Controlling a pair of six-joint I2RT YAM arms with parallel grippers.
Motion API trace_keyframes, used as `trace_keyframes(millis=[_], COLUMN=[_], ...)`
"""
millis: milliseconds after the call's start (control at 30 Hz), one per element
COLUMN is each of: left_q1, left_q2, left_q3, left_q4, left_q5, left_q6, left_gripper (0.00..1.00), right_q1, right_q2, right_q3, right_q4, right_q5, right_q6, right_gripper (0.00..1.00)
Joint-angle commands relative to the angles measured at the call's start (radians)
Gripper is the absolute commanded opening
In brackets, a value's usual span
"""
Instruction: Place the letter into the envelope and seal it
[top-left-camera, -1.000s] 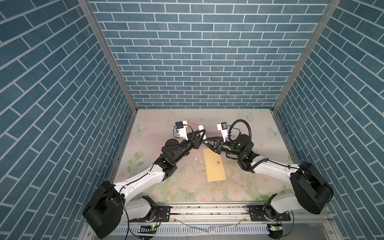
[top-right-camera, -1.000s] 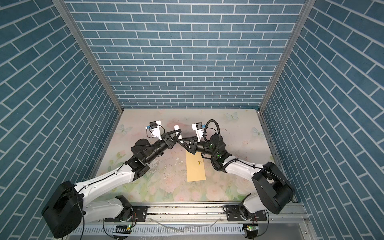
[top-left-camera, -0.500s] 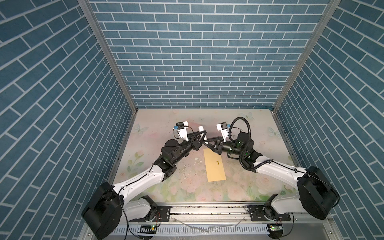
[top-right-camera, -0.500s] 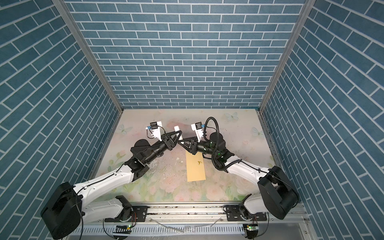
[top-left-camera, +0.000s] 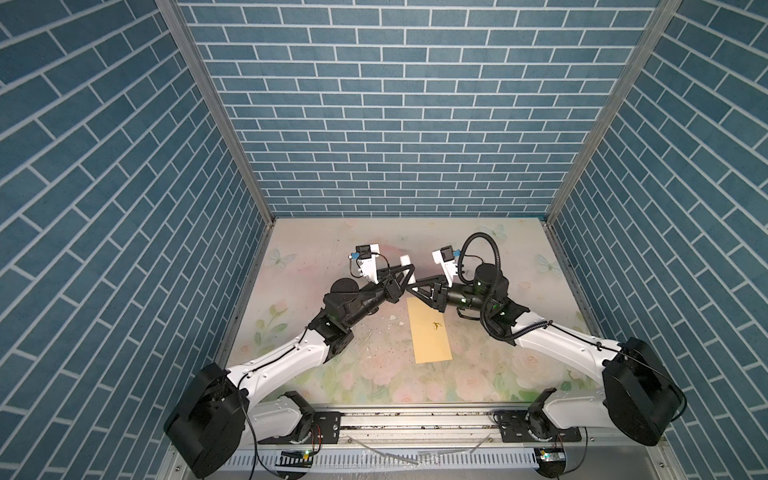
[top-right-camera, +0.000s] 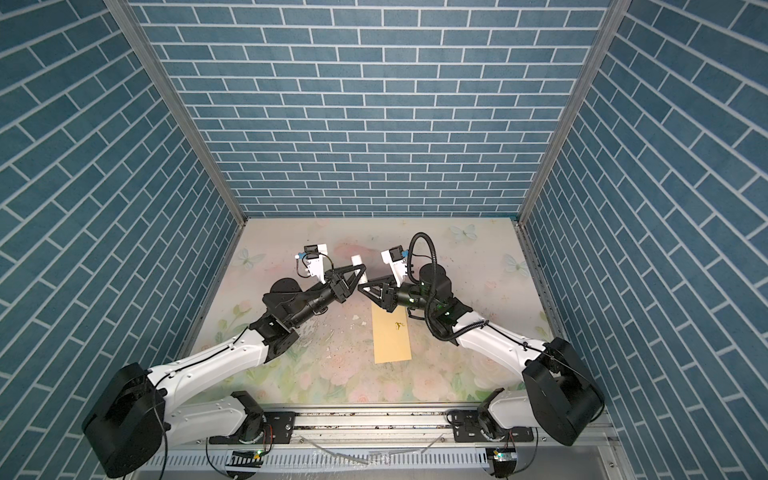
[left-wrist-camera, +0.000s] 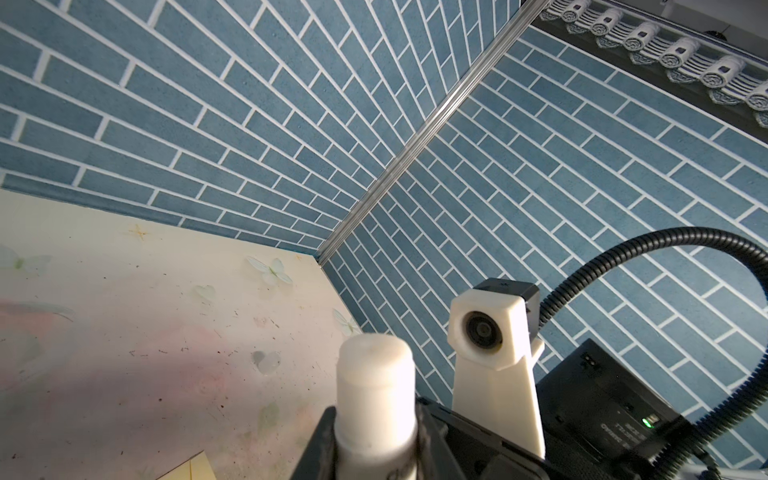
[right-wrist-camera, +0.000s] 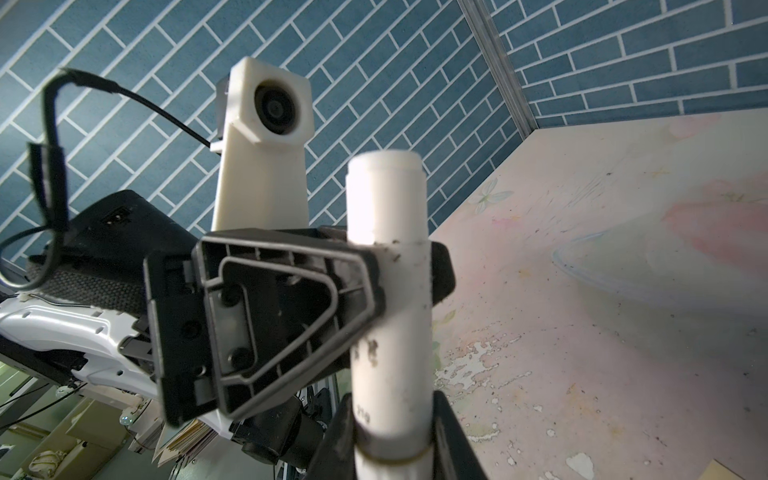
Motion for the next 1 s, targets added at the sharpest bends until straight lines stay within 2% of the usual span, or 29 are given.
trace_keyframes(millis=[0,33,167,233,333,400,633,867,967], left_q1=[-0.003,-0.003,-0.004,-0.003,-0.003,-0.003,-0.003,-0.003,-0.003], left_q2=[0.003,0.002,-0.009,-0.017,-0.024,-0.023,-0.023,-0.032,-0.034], left_q3=[0.009,0.008,-0.003,-0.002,0.005,0.009,0.009,0.005,0.004], left_q4=[0.028,0.030,0.053,0.054,0.054,0.056,0.071,0.070,0.068], left_q5=[0.019,0.013,-0.023,-0.036,-0.041,-0.041,-0.046,-0.051,-0.053], left_q6=[0.014,0.013,-0.015,-0.022,-0.030,-0.035,-0.051,-0.049,-0.048], left_gripper=[0.01,0.00,0.00,0.00,0.00,0.00,0.00,0.00,0.00], right_q1=[0.005,0.005,0.005,0.005,0.005,0.005,0.008,0.011,0.012], right_q2=[-0.029,-0.032,-0.048,-0.055,-0.056,-0.051,-0.019,0.024,0.030], right_q3=[0.051,0.049,0.025,0.007,-0.014,-0.022,-0.028,-0.022,-0.022], right_q4=[-0.029,-0.032,-0.013,0.001,0.036,0.060,0.113,0.138,0.143], right_q5=[0.005,0.009,0.042,0.052,0.054,0.045,0.030,0.010,0.012], right_q6=[-0.032,-0.032,-0.019,-0.006,0.024,0.043,0.081,0.106,0.109], right_gripper=[0.00,0.00,0.33,0.46,0.55,0.56,0.45,0.45,0.38])
